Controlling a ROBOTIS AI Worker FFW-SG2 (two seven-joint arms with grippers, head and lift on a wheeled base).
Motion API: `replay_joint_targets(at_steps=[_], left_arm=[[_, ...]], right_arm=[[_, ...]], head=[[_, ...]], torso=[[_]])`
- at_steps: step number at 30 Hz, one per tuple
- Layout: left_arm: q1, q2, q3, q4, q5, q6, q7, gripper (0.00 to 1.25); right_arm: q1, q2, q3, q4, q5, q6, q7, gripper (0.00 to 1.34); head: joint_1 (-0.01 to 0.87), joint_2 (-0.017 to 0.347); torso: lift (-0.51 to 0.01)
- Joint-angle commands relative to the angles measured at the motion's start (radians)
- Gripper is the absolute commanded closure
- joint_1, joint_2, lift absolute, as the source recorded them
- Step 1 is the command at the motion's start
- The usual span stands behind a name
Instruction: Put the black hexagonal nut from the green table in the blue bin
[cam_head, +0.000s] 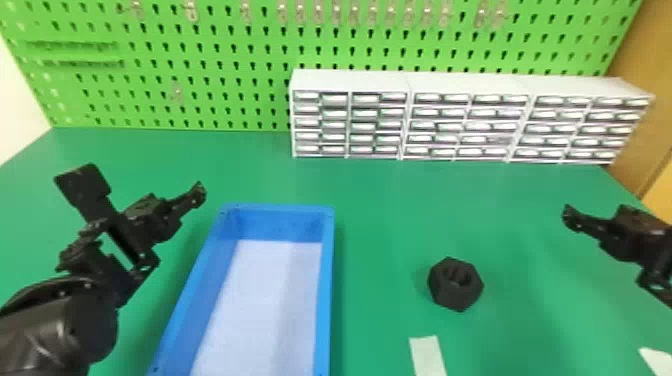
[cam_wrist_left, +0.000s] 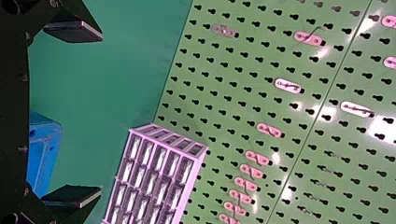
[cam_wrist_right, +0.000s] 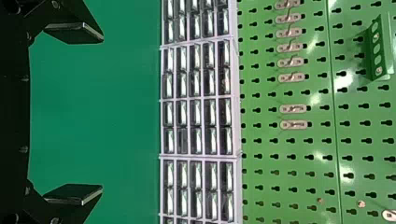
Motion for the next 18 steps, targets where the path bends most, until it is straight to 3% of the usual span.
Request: replay_joint_targets(at_steps=[1, 18], left_arm=[[0.000, 0.000, 0.000, 0.000, 0.000, 0.000, 0.000, 0.13], [0.000, 0.000, 0.000, 0.000, 0.000, 0.000, 0.000, 0.13]], right_arm=[[0.000, 0.000, 0.000, 0.000, 0.000, 0.000, 0.000, 0.16], [-0.001, -0.002, 0.001, -0.002, 0.000, 0.000, 0.000, 0.16]], head=[[0.666, 0.032], [0.666, 0.032]], torso=[[-0.100], [-0.100]])
